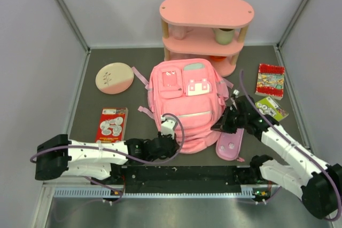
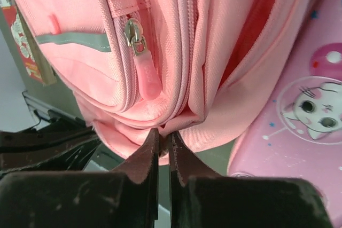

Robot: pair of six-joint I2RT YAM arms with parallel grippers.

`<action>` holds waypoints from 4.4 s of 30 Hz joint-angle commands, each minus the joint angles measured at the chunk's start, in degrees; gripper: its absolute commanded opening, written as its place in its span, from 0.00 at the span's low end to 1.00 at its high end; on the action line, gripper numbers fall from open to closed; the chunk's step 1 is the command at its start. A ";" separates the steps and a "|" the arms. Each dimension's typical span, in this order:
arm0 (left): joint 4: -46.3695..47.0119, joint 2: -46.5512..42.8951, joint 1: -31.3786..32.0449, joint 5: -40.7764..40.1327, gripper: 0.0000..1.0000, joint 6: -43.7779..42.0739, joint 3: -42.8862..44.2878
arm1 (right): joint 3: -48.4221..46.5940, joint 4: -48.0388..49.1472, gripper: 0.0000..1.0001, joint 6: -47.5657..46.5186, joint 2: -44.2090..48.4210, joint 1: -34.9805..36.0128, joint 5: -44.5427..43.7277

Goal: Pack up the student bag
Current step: Unzip the student bag at the center of the board.

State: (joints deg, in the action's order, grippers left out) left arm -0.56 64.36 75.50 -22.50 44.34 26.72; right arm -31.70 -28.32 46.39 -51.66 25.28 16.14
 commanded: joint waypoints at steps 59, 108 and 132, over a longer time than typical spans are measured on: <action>-19.47 -5.03 -2.02 -4.21 0.00 -0.66 8.63 | -6.09 6.08 0.00 13.83 -1.52 14.20 -19.67; -9.47 -9.16 -9.67 7.03 0.00 -7.25 11.78 | 1.72 15.66 0.72 51.60 4.10 33.52 -15.36; -6.30 -9.78 -7.48 8.35 0.00 -10.50 12.13 | -0.64 25.50 0.71 48.36 -13.29 34.05 -11.75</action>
State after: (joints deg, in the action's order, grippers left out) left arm -17.54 56.27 67.79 -12.88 34.54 35.05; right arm -29.02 -3.86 97.71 -63.40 58.02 1.21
